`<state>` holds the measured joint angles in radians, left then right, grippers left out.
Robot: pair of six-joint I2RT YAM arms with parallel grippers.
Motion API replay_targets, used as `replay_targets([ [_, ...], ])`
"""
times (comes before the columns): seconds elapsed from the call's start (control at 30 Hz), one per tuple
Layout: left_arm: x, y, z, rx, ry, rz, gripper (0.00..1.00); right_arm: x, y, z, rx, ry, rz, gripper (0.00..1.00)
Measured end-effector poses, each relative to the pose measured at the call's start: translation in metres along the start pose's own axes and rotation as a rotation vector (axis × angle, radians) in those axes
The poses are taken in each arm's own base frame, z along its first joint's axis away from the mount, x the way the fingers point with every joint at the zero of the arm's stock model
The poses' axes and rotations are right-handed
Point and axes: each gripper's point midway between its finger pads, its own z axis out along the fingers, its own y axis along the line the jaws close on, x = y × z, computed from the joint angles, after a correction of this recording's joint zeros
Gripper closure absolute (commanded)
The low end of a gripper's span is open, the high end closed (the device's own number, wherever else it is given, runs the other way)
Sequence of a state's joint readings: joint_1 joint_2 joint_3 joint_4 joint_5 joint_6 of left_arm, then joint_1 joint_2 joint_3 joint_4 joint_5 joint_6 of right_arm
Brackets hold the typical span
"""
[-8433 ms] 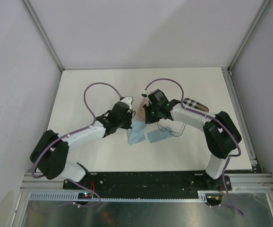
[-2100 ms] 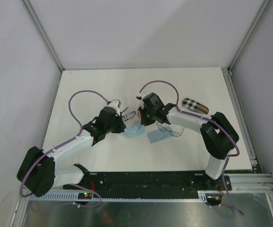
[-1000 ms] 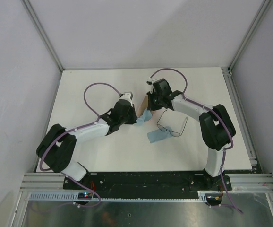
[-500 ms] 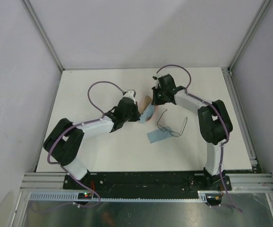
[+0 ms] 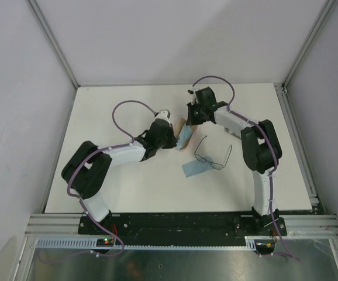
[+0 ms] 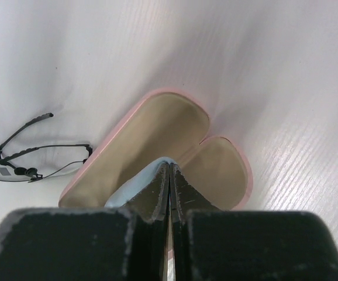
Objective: Organize the sunglasses
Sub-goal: Place the folded cleaning cloth in the sunglasses case.
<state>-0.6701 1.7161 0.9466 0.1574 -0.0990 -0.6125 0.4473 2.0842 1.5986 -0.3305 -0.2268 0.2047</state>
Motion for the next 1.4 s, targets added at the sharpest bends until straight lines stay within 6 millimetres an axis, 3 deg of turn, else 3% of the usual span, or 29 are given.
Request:
replay_targets([
  [0.53, -0.004, 0.002, 0.004, -0.019, -0.025, -0.045, 1.0, -0.018, -0.006, 0.019, -0.024, -0.006, -0.01, 1.0],
  [1.03, -0.012, 0.016, 0.005, -0.044, -0.039, -0.066, 1.0, -0.011, -0.002, 0.029, -0.064, 0.018, -0.008, 1.0],
  [1.4, -0.001, 0.028, 0.005, -0.07, -0.018, -0.068, 1.0, -0.011, 0.007, 0.036, -0.085, 0.015, -0.021, 1.0],
])
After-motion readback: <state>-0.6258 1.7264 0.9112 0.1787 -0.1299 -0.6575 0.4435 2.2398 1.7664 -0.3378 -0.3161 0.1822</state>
